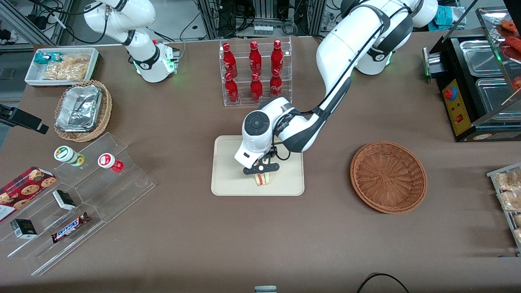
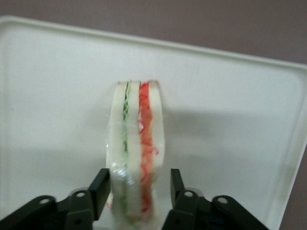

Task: Place sandwich from basket to tray
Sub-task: 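Lift the sandwich and carry it with the left gripper onto the cream tray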

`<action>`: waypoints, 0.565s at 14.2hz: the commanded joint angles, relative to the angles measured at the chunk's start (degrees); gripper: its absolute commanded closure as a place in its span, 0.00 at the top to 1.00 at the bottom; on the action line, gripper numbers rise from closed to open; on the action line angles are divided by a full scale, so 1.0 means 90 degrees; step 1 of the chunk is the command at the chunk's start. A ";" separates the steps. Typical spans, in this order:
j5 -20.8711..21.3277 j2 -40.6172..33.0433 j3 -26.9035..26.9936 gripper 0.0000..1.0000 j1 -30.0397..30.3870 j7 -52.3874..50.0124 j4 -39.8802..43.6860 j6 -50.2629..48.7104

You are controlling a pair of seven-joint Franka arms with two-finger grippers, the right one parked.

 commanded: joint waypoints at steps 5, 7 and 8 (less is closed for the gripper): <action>0.0556 -0.1649 0.0186 1.00 0.0654 0.0400 -0.0142 -0.1786; 0.0459 -0.2381 0.0157 1.00 0.1306 0.1414 -0.0590 -0.2207; 0.0391 -0.2685 0.0148 1.00 0.1513 0.1825 -0.0738 -0.2489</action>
